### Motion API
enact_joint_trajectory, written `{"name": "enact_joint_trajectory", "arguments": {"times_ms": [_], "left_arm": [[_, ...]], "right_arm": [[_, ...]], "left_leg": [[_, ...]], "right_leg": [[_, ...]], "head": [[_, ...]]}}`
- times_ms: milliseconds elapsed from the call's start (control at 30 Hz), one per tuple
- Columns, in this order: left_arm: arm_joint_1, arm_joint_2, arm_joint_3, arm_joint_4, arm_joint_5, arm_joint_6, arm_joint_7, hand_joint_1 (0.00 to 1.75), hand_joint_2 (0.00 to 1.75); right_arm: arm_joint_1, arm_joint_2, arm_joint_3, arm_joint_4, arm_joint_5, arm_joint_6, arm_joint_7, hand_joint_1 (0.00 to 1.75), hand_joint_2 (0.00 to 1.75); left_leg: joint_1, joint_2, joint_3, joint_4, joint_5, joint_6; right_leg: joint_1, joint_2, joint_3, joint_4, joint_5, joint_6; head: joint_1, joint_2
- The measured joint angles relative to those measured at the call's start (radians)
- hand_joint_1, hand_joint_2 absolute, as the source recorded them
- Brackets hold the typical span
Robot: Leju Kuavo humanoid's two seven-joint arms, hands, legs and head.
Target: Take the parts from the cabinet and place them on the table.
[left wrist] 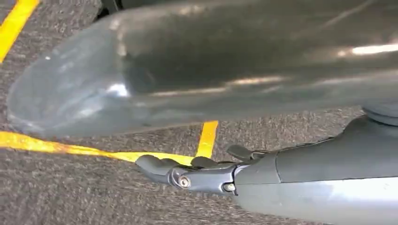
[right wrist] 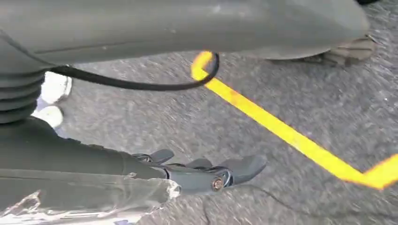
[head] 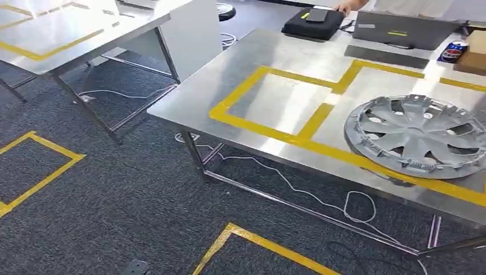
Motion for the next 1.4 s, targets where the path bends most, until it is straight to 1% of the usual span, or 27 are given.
{"name": "enact_joint_trajectory", "arguments": {"times_ms": [67, 133, 200, 267, 300, 333, 400, 467, 533, 600, 633, 700, 767, 800, 833, 933, 967, 1000, 1033, 1100, 1133, 1167, 1200, 1267, 1333, 1367, 1400], "left_arm": [[0.000, -0.001, -0.002, 0.000, 0.000, 0.000, -0.005, 0.00, 0.00], [0.001, -0.003, -0.003, 0.000, 0.000, 0.000, -0.015, 0.00, 0.00], [0.002, -0.003, -0.006, 0.000, -0.004, 0.000, -0.023, 0.00, 0.00], [0.001, -0.003, -0.011, 0.000, -0.013, 0.001, -0.025, 0.00, 0.00], [-0.001, -0.003, -0.013, 0.000, -0.014, 0.003, -0.027, 0.00, 0.00], [-0.003, -0.005, -0.016, 0.000, -0.015, 0.004, -0.030, 0.00, 0.00], [-0.004, -0.007, -0.020, 0.000, -0.015, 0.004, -0.036, 0.00, 0.00], [0.001, -0.009, -0.020, 0.000, -0.014, 0.003, -0.037, 0.00, 0.00], [0.001, -0.008, -0.020, -0.001, -0.014, 0.001, -0.038, 0.00, 0.00], [0.001, -0.007, -0.020, -0.001, -0.013, 0.000, -0.038, 0.00, 0.00], [0.001, -0.008, -0.020, -0.001, -0.014, 0.000, -0.039, 0.00, 0.00], [0.001, -0.012, -0.021, -0.001, -0.015, -0.001, -0.039, 0.00, 0.00], [0.002, -0.016, -0.022, -0.001, -0.014, -0.002, -0.039, 0.00, 0.00], [0.001, -0.016, -0.022, -0.001, -0.015, -0.002, -0.039, 0.00, 0.00], [0.003, -0.017, -0.023, -0.001, -0.014, -0.003, -0.039, 0.00, 0.00], [0.002, -0.019, -0.024, -0.001, -0.015, -0.004, -0.040, 0.00, 0.00], [0.004, -0.018, -0.024, -0.001, -0.015, -0.004, -0.040, 0.00, 0.00], [0.005, -0.018, -0.025, -0.001, -0.015, -0.004, -0.040, 0.00, 0.00], [0.007, -0.019, -0.025, -0.001, -0.015, -0.004, -0.040, 0.00, 0.00], [0.006, -0.020, -0.025, -0.001, -0.015, -0.003, -0.040, 0.00, 0.00], [0.005, -0.021, -0.025, -0.001, -0.014, -0.002, -0.040, 0.00, 0.00], [0.005, -0.022, -0.025, -0.001, -0.014, 0.000, -0.040, 0.00, 0.00], [0.005, -0.023, -0.025, -0.001, -0.014, 0.000, -0.040, 0.00, 0.00], [0.005, -0.023, -0.025, -0.001, -0.015, 0.003, -0.040, 0.00, 0.00], [0.000, -0.027, -0.026, -0.001, -0.016, 0.007, -0.042, 0.00, 0.00], [-0.009, -0.028, -0.026, -0.002, -0.018, 0.012, -0.043, 0.00, 0.00], [-0.014, -0.031, -0.027, -0.002, -0.018, 0.015, -0.044, 0.00, 0.00]], "right_arm": [[0.000, 0.000, 0.019, 0.000, 0.004, 0.000, -0.010, 0.00, 0.00], [0.002, 0.002, 0.032, 0.001, 0.004, 0.000, -0.019, 0.00, 0.00], [0.002, 0.002, 0.037, 0.002, 0.004, 0.000, -0.021, 0.00, 0.00], [0.001, 0.002, 0.043, 0.002, 0.003, -0.001, -0.022, 0.00, 0.00], [-0.001, 0.002, 0.045, 0.002, 0.004, 0.000, -0.020, 0.00, 0.00], [-0.001, 0.002, 0.049, 0.003, 0.006, 0.001, -0.015, 0.00, 0.00], [0.001, 0.002, 0.051, 0.003, 0.009, 0.001, -0.011, 0.00, 0.00], [0.007, 0.002, 0.052, 0.004, 0.010, 0.001, -0.010, 0.00, 0.00], [0.013, 0.002, 0.052, 0.004, 0.010, 0.001, -0.013, 0.00, 0.00], [0.010, 0.002, 0.052, 0.004, 0.012, 0.001, -0.016, 0.00, 0.00], [0.007, 0.002, 0.052, 0.004, 0.013, 0.001, -0.017, 0.00, 0.00], [0.006, 0.002, 0.052, 0.004, 0.014, 0.001, -0.016, 0.00, 0.00], [0.007, 0.000, 0.052, 0.004, 0.016, 0.001, -0.015, 0.00, 0.00], [0.005, 0.000, 0.052, 0.004, 0.016, 0.001, -0.014, 0.00, 0.00], [0.000, 0.000, 0.052, 0.004, 0.017, 0.000, -0.014, 0.00, 0.00], [0.001, 0.000, 0.052, 0.004, 0.016, 0.000, -0.014, 0.00, 0.00], [0.004, 0.000, 0.052, 0.005, 0.016, 0.000, -0.013, 0.00, 0.00], [0.002, 0.000, 0.052, 0.005, 0.016, 0.000, -0.013, 0.00, 0.00], [0.000, 0.000, 0.052, 0.005, 0.016, -0.001, -0.016, 0.00, 1.75], [0.001, 0.000, 0.052, 0.005, 0.020, -0.013, -0.025, 0.00, 1.75], [0.002, 0.000, 0.053, 0.005, 0.024, -0.023, -0.028, 0.00, 1.75], [0.002, 0.000, 0.054, 0.005, 0.025, -0.030, -0.032, 0.00, 1.75], [0.002, 0.000, 0.053, 0.005, 0.024, -0.035, -0.035, 0.00, 1.75], [0.002, -0.001, 0.054, 0.005, 0.023, -0.040, -0.046, 0.00, 1.75], [0.003, -0.001, 0.053, 0.004, 0.021, -0.037, -0.057, 0.00, 1.75], [0.004, -0.001, 0.053, 0.004, 0.021, -0.036, -0.062, 0.00, 1.75], [0.004, -0.002, 0.053, 0.004, 0.023, -0.036, -0.064, 0.00, 1.75]], "left_leg": [[-0.001, -0.008, -0.053, 0.143, -0.108, -0.002], [-0.002, -0.012, -0.090, 0.266, -0.165, 0.000], [-0.005, -0.015, -0.051, 0.234, -0.129, 0.010], [-0.009, -0.018, 0.055, 0.084, -0.067, 0.025], [-0.012, -0.025, 0.118, 0.005, -0.068, 0.032], [-0.017, -0.028, 0.150, -0.054, -0.075, 0.032], [-0.024, -0.026, 0.133, -0.050, -0.064, 0.030], [-0.023, -0.018, 0.126, -0.061, -0.039, 0.047], [-0.022, -0.014, 0.107, -0.060, -0.019, 0.062], [-0.023, -0.011, 0.082, -0.060, 0.001, 0.064], [-0.024, -0.009, 0.068, -0.058, 0.013, 0.064], [-0.024, -0.005, 0.038, -0.057, 0.035, 0.061], [-0.022, -0.005, 0.008, -0.053, 0.057, 0.054], [-0.022, -0.006, -0.001, -0.050, 0.065, 0.049], [-0.028, -0.005, -0.010, -0.046, 0.071, 0.042], [-0.022, -0.003, -0.011, -0.044, 0.097, 0.028], [-0.022, -0.004, -0.015, -0.044, 0.099, 0.020], [-0.019, -0.010, -0.022, -0.035, 0.073, 0.013], [-0.019, -0.014, -0.040, 0.006, 0.012, 0.008], [-0.016, -0.016, -0.089, 0.159, -0.102, 0.002], [-0.015, -0.016, -0.108, 0.228, -0.129, 0.000], [-0.014, -0.016, -0.111, 0.264, -0.126, -0.001], [-0.012, -0.016, -0.101, 0.268, -0.103, -0.002], [-0.006, -0.011, -0.012, 0.165, -0.015, -0.005], [-0.003, 0.039, 0.113, 0.012, -0.023, -0.005], [-0.007, 0.041, 0.161, -0.070, -0.040, 0.004], [-0.010, 0.033, 0.150, -0.078, -0.050, 0.016]], "right_leg": [[0.004, 0.000, -0.020, 0.000, 0.013, -0.014], [0.010, 0.000, -0.042, 0.001, 0.028, -0.017], [0.016, 0.004, -0.064, 0.001, 0.046, -0.016], [0.018, 0.011, -0.085, 0.001, 0.066, -0.013], [0.018, 0.014, -0.090, 0.002, 0.076, -0.010], [0.023, 0.015, -0.100, 0.004, 0.082, -0.004], [0.017, 0.014, -0.101, -0.006, 0.107, 0.007], [0.010, 0.016, -0.102, -0.015, 0.125, 0.022], [0.009, 0.004, -0.126, 0.048, 0.023, 0.027], [0.009, 0.000, -0.155, 0.195, -0.091, 0.034], [0.009, 0.000, -0.160, 0.261, -0.122, 0.037], [0.009, -0.001, -0.122, 0.272, -0.083, 0.038], [0.009, -0.003, -0.017, 0.154, -0.023, 0.037], [0.009, -0.008, 0.058, 0.059, -0.027, 0.036], [0.012, -0.013, 0.121, -0.036, -0.064, 0.036], [0.019, -0.008, 0.104, -0.041, -0.061, 0.016], [0.017, -0.010, 0.099, -0.045, -0.051, 0.001], [0.015, -0.013, 0.090, -0.045, -0.041, -0.007], [0.014, -0.012, 0.077, -0.045, -0.030, -0.016], [0.015, -0.015, 0.054, -0.045, -0.006, -0.024], [0.016, -0.019, 0.037, -0.044, 0.005, -0.024], [0.017, -0.022, 0.023, -0.043, 0.016, -0.023], [0.017, -0.027, 0.011, -0.043, 0.024, -0.022], [0.016, -0.041, -0.017, -0.043, 0.041, -0.014], [0.019, -0.052, -0.025, -0.041, 0.052, -0.004], [0.021, -0.065, -0.033, -0.029, 0.055, 0.003], [0.020, -0.077, -0.039, -0.024, 0.064, 0.011]], "head": [[-0.006, 0.000], [-0.007, 0.000], [-0.008, 0.000], [-0.007, 0.000], [-0.008, 0.000], [-0.008, 0.000], [-0.011, 0.000], [-0.013, 0.000], [-0.005, 0.000], [-0.006, 0.000], [-0.006, 0.000], [-0.006, 0.000], [-0.006, 0.000], [-0.006, 0.000], [-0.005, 0.000], [-0.009, 0.000], [-0.008, 0.000], [-0.008, 0.000], [-0.015, 0.000], [-0.019, 0.000], [-0.019, 0.000], [-0.019, 0.000], [-0.019, 0.000], [-0.019, 0.000], [-0.021, 0.000], [-0.019, 0.000], [-0.020, 0.000]]}}
